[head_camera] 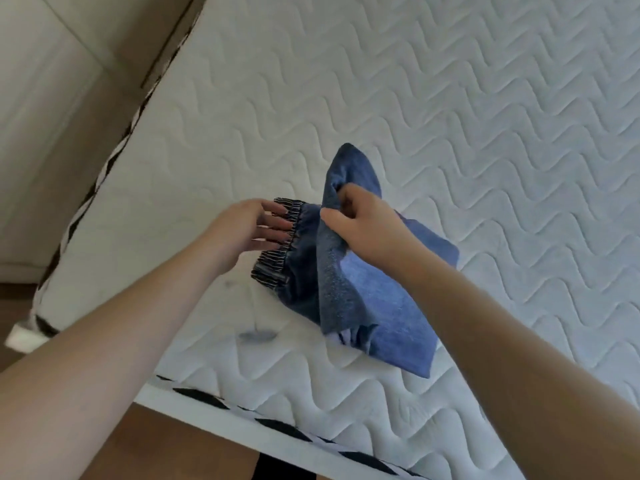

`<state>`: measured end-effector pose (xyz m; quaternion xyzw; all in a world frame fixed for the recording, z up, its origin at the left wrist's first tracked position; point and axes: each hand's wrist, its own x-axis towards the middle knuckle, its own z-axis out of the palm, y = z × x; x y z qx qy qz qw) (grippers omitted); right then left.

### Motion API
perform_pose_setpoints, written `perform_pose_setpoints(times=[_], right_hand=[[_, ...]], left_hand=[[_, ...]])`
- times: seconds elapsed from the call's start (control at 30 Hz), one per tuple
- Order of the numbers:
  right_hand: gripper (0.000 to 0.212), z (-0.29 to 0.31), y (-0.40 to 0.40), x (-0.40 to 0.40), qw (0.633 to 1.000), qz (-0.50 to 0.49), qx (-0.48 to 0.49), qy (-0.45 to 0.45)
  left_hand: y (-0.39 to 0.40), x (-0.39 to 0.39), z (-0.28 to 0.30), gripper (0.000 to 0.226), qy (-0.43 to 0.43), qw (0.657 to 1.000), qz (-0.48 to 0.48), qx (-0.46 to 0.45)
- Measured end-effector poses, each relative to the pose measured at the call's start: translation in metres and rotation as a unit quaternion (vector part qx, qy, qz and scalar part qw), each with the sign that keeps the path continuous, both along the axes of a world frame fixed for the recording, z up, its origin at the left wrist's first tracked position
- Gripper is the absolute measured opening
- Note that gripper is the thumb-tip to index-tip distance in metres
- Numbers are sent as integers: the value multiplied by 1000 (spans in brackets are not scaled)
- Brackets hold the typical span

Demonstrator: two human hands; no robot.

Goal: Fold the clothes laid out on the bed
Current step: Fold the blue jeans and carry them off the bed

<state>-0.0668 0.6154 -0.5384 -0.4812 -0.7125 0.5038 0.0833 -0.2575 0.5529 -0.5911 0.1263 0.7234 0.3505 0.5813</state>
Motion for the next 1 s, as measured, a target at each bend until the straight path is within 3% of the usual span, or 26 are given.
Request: perform_pose_setpoints(times=[0.2,0.33,0.4,0.53,0.6,0.63,0.7,0.8,0.93,1.0], right_hand=[[14,-64,-14,-67,996,3,-77,-50],[31,-81,-29,-58,989,30,-147,-15],[25,-83,-27,-29,992,-2,-128,13],[13,-86,-6,57,984,-169,27,-43],[26,-93,7,102,959,-248,82,-106],[35,-97,12,121,948,-272,76,-143],[57,-105,20,150,937,-306,-28,-168],[66,-116,22,164,908,-342,-239,-37],[89,-128,29,168,927,-278,-251,-19],[81,-127,32,170,933,-249,-259,-2]], left_hand=[[-28,-40,-26,36,78,996,40,-1],[-31,-41,-45,27,137,991,6,-8],[-30,-33,-54,23,161,986,-43,-6],[-17,-17,-63,67,231,961,-152,9],[-8,-10,-68,81,236,958,-165,5],[-3,-8,-69,85,231,959,-166,-5],[7,-4,-70,90,202,967,-152,-27],[20,-1,-71,78,171,976,-123,-54],[25,-2,-72,45,29,996,-56,-59],[20,-7,-68,35,-42,997,-54,-36]])
